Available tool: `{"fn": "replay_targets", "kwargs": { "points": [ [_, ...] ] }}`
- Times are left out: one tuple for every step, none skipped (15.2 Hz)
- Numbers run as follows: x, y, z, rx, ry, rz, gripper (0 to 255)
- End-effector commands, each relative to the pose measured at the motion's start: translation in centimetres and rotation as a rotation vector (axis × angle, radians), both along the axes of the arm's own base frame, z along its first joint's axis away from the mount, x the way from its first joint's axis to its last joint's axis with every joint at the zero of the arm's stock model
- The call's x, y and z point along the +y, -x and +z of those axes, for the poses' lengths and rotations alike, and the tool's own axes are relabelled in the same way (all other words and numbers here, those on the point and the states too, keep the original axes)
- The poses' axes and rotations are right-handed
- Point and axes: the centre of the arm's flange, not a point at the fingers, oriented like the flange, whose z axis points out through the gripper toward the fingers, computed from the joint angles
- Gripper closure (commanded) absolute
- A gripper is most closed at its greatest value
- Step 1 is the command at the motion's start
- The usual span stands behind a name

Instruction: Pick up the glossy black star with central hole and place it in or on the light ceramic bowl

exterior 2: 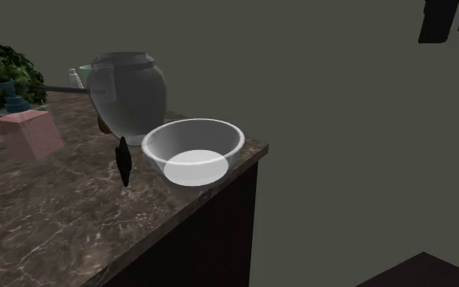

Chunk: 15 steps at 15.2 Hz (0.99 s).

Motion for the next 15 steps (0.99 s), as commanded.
{"fn": "replay_targets", "kwargs": {
  "points": [
    [0.0,0.0,0.0,0.000,0.000,0.000,0],
    [1.0,-0.7,-0.5,0.000,-0.001,-0.002,0],
    [2.0,-1.4,-0.9,-0.001,-0.002,-0.005,0],
    [3.0,-2.1,-1.4,-0.001,-0.002,-0.007,0],
    [4.0,-2.8,-1.9,-0.002,-0.003,-0.010,0],
    [5.0,-3.4,-2.4,-0.002,-0.004,-0.012,0],
    [6.0,-4.1,-2.8,-0.003,-0.005,-0.015,0],
    [7.0,-4.8,-3.3,-0.003,-0.006,-0.017,0],
    [8.0,-5.5,-3.8,-0.004,-0.006,-0.019,0],
    [9.0,-6.3,-4.2,-0.004,-0.007,-0.022,0],
    [10.0,-7.0,-4.7,-0.005,-0.008,-0.024,0],
    [11.0,-7.7,-5.2,-0.005,-0.009,-0.027,0],
    [12.0,-8.4,-5.6,-0.005,-0.010,-0.029,0],
    [13.0,-9.1,-6.1,-0.006,-0.010,-0.031,0],
    [14.0,-9.8,-6.6,-0.006,-0.011,-0.034,0]
  ]
}}
